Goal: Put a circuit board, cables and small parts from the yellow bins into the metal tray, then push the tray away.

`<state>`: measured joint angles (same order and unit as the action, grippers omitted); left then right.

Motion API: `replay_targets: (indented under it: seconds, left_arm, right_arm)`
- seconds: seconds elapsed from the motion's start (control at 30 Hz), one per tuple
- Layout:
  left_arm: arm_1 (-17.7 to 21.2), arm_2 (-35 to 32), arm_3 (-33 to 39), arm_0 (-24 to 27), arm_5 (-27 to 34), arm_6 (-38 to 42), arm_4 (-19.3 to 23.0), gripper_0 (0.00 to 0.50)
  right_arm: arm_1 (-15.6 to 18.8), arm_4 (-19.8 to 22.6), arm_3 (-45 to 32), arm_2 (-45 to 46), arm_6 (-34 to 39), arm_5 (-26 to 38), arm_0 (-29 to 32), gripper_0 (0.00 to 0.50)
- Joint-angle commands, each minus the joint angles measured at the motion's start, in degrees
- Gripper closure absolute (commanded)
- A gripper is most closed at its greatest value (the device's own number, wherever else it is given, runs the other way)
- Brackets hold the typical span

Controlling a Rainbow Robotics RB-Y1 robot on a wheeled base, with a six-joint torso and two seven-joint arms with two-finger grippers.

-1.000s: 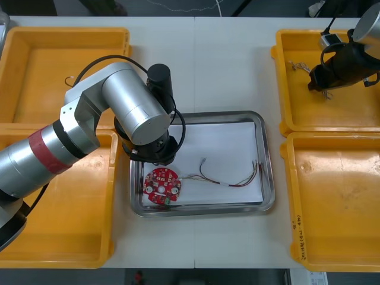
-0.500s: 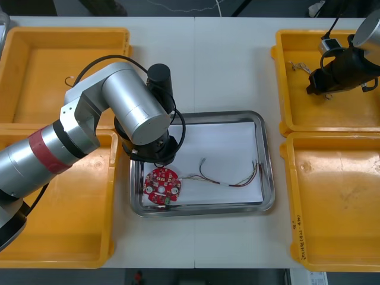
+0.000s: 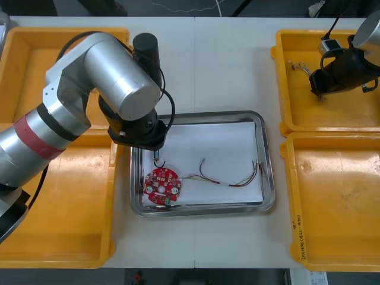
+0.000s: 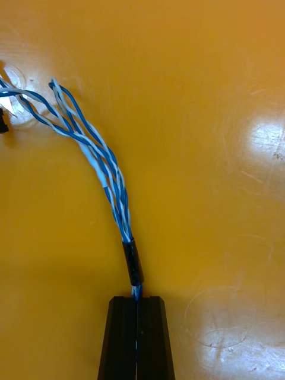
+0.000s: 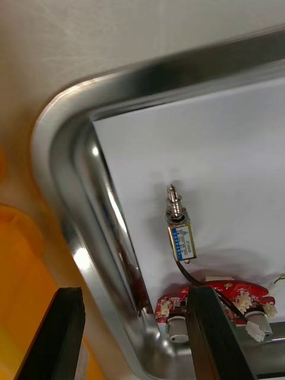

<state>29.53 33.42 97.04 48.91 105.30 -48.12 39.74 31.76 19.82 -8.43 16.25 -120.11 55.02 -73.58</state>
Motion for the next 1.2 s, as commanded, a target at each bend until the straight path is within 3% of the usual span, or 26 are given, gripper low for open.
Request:
replay_targets:
  seconds: [0.03,0.2,0.53,0.9,1.2]
  left_arm:
    - [-0.7,-5.3,2.0,4.1,3.5,1.9,0.3,0.0]
    - [0.1,-9.8,2.0,4.9,4.7,1.9,0.2,0.0]
    - [3.0,-16.0,1.2,5.1,4.7,1.9,-3.3,0.0]
    - [5.4,-21.9,-5.2,8.1,4.7,1.6,-3.8,0.0]
    - [6.4,-26.1,-14.7,12.2,4.7,2.0,-8.4,0.0]
  right_arm:
    - [1.6,-1.0,-0.4,0.3,-3.4,-0.2,1.3,0.5]
    - [2.4,-1.8,-2.6,0.3,-3.9,2.5,1.3,0.5]
    - [3.7,-7.4,-16.2,0.3,-2.9,18.9,1.3,0.5]
    - [5.6,-7.5,-27.7,1.5,-1.5,33.7,1.3,0.5]
    - [6.2,-5.9,-45.8,2.1,0.1,49.0,6.4,0.5]
